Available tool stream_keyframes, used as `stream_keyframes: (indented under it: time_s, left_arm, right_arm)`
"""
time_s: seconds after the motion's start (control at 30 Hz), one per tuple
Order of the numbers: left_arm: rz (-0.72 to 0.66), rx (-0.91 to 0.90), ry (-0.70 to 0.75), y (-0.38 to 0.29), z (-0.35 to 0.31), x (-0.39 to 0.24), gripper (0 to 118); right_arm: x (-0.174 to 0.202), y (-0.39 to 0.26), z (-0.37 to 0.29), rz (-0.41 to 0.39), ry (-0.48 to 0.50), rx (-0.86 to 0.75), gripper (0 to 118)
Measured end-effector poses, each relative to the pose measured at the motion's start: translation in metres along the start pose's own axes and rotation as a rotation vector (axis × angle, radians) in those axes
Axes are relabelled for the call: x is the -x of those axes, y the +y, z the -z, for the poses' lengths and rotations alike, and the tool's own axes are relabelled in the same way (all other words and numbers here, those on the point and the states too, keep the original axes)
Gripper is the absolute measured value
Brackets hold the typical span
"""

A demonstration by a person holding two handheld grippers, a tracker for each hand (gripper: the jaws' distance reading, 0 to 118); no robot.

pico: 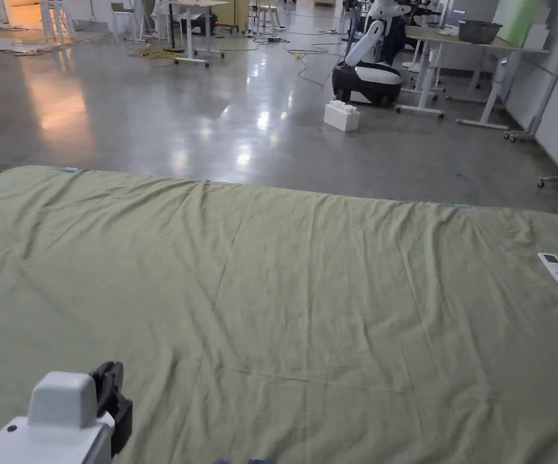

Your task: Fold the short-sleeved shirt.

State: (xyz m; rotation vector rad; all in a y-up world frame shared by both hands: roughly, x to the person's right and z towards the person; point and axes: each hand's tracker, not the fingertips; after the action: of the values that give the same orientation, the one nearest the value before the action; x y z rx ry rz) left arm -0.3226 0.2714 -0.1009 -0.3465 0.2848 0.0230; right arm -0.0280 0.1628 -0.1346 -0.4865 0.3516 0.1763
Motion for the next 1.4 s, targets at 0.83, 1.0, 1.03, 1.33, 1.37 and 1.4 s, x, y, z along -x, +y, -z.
stream_keyframes:
  time_s: [0.83,1.0,1.03,1.33,1.37,1.4]
  left_arm:
    - [-0.612,0.822,-0.821,-0.127,0.131,-0.030,82]
    - [-0.633,0.803,-0.862,-0.139,0.142,-0.024,38]
    - [-0.639,0.805,-0.860,-0.143,0.145,-0.019,37]
    - [-0.714,0.787,-0.883,-0.146,0.137,-0.012,22]
    - [-0.713,0.784,-0.884,-0.144,0.137,-0.011,22]
    - [-0.715,0.777,-0.892,-0.139,0.135,-0.008,22]
  right_arm:
    - [-0.006,-0.046,0.037,-0.004,-0.123,0.116,0]
    - [-0.012,-0.048,0.036,0.002,-0.112,0.110,0]
    - [-0.012,-0.048,0.035,0.004,-0.109,0.103,0]
    - [-0.011,-0.046,0.035,-0.022,-0.113,0.084,0]
    - [-0.014,-0.043,0.032,-0.008,-0.107,0.082,0]
    - [-0.016,-0.038,0.029,0.005,-0.107,0.071,0]
